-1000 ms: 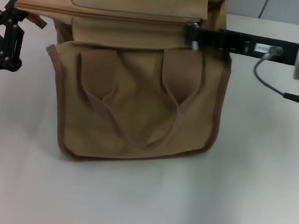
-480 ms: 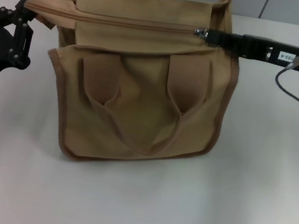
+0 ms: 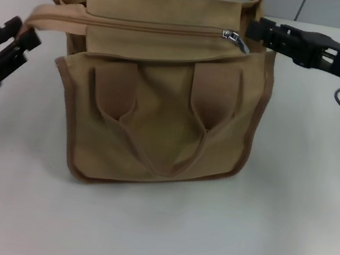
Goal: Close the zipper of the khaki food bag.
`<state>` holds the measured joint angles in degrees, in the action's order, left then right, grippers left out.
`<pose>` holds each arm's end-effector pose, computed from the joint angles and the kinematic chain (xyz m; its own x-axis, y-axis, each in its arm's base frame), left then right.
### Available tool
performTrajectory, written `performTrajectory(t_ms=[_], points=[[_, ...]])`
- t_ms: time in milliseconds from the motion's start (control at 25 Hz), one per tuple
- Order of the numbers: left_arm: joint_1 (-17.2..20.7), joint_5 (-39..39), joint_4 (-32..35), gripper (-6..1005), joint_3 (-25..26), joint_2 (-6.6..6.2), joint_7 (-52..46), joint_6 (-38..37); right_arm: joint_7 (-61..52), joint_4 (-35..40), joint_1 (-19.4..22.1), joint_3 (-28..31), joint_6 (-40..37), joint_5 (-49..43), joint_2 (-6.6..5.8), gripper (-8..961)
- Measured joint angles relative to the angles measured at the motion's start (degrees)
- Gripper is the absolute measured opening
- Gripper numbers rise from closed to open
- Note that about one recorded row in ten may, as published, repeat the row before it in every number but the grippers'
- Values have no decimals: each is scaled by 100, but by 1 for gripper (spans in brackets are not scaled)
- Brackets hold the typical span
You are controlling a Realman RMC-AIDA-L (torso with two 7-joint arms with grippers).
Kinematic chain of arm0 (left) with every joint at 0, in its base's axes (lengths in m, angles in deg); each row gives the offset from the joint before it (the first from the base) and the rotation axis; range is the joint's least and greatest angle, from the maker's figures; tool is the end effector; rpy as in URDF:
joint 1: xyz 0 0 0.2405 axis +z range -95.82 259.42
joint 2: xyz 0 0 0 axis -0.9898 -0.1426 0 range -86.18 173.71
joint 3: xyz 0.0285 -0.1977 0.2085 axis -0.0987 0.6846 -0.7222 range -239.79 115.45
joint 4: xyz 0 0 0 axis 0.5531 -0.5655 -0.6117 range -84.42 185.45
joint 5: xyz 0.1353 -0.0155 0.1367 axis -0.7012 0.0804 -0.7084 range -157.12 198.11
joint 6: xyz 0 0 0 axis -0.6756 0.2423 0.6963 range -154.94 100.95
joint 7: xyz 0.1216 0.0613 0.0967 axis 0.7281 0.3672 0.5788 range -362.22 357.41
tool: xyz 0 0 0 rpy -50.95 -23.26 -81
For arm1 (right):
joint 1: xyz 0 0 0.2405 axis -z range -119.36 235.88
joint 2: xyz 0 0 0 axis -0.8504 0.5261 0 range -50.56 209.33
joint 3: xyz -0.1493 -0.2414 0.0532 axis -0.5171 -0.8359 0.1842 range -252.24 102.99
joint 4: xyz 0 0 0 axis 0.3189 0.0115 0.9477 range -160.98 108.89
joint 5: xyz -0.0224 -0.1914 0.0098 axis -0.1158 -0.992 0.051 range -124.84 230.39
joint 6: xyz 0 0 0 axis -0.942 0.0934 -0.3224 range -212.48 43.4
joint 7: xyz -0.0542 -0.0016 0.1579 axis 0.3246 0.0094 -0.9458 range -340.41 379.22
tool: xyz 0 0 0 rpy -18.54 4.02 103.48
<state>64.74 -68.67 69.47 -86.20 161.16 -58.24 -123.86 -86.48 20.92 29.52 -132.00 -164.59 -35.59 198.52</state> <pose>-0.3256 0.2833 0.0203 0.4704 0.0356 0.8817 0.6893 -0.6387 -0.3419 0.2039 0.3716 -0.0153 0.4993 -0.4989 -0.7084 -0.6610 -0.7479 0.0608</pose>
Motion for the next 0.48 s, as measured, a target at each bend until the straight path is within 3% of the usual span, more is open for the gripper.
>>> performTrajectory(t_ms=[80, 120, 160, 200, 280, 320, 400, 480], points=[[67, 1, 229, 277, -195, -72, -420, -43, 320, -30, 75, 156, -165, 42, 1, 332], [204, -35, 607, 307, -606, -309, -1292, -235, 499, -59, 120, 247, -260, 96, 5, 374], [248, -120, 771, 350, -756, -444, -1708, -355, 670, -95, 162, 316, -345, 148, 7, 416], [266, -173, 850, 393, -816, -513, -1898, -414, 828, -155, 189, 371, -460, 228, 7, 453], [266, -173, 850, 478, -816, -513, -1898, -414, 1099, -267, 215, 450, -701, 332, 3, 527], [255, -591, 970, 521, -864, -860, -2470, -869, 1276, -326, 218, 504, -886, 352, -2, 564], [232, -703, 976, 603, -853, -967, -2576, -1232, 1600, -428, 226, 581, -1236, 357, -22, 638], [216, -722, 980, 685, -866, -985, -2568, -1501, 1978, -570, 243, 627, -1613, 319, -60, 680]])
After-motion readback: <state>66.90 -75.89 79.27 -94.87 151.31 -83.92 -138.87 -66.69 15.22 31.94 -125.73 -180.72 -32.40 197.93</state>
